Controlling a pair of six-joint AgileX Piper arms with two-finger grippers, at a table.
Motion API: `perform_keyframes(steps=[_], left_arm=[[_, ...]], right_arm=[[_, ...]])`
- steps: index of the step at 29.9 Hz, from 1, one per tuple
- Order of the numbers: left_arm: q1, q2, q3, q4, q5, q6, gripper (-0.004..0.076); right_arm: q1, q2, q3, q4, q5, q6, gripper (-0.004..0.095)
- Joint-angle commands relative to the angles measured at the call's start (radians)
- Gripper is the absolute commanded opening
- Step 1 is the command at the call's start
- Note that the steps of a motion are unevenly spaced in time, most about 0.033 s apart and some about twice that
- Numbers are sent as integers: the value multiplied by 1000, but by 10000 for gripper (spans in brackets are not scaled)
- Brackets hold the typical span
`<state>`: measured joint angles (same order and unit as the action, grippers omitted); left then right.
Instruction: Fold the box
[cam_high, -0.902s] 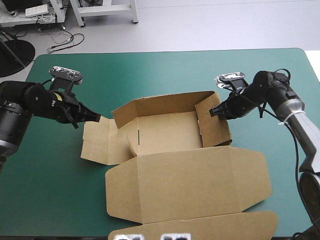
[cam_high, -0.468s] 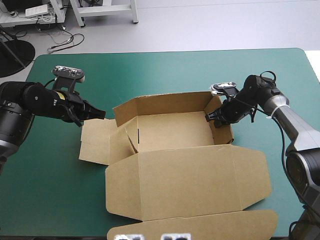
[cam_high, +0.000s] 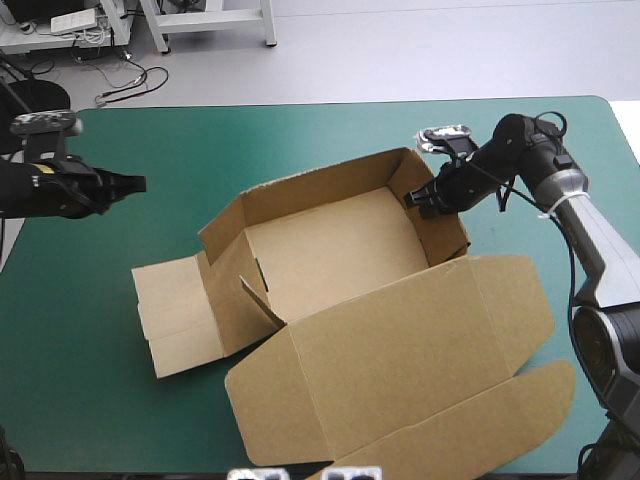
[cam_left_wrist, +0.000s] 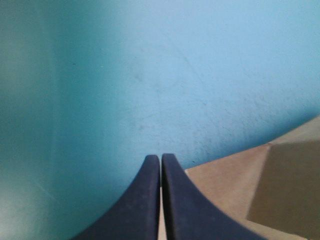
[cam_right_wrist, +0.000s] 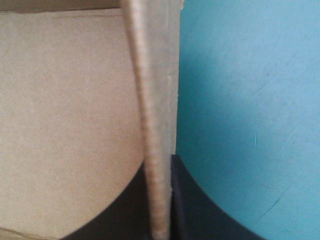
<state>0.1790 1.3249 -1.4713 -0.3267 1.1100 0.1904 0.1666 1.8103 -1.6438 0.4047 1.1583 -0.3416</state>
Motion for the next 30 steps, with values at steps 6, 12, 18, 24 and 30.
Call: perform_keyframes(steps=[6,12,18,24,30], left_arm=[[345,6,-34,-343,17,164,-2],[486,83,-34,-585,100,267,-2],[505,189,-34,-852,183,342,-3],[434,213,-35,-1031,183,407,-3],[294,211,-35,-1134,183,435,-3]], right_arm=[[-21,-74,-301,61,92,104,-19],[-88,-92,-488,124,92,176,-19],[-164,-94,-611,283,92,196,-19],[-161,-97,-637,354,92,193,-18],[-72,-82,-637,254,78,193,-16]])
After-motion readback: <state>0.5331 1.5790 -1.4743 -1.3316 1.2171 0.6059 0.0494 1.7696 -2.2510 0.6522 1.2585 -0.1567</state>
